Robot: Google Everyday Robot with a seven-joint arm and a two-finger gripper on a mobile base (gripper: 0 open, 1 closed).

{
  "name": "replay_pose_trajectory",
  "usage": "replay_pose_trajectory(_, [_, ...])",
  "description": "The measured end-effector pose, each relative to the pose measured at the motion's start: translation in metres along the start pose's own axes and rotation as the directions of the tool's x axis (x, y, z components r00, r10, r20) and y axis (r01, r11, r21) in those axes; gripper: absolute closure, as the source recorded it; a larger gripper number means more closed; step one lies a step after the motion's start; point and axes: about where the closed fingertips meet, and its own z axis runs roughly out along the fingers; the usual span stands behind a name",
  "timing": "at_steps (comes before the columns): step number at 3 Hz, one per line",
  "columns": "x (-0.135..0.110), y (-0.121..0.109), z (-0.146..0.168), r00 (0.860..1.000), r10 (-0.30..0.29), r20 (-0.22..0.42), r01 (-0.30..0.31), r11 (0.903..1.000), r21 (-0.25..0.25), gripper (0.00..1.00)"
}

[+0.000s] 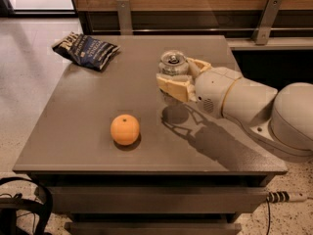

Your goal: Move 7up can near orange

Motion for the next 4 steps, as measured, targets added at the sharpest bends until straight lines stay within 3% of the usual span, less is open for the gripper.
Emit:
replay_pose_trajectory(1, [0.012,0.012,-0.022,0.999,0.031,-0.016,-0.031,0.9979,0.058,1.00])
replay_pose_trajectory(2, [0.044,0.016,-0.036,0.997,0.079,-0.015,-0.077,0.9916,0.104,1.00])
replay_pose_trajectory(3, [0.068,0.017,-0.035,0.994,0.104,-0.011,-0.102,0.9882,0.114,1.00])
replay_pose_trajectory(4, [0.068,0.016,-0.035,0.994,0.107,-0.010,-0.105,0.9878,0.114,0.82])
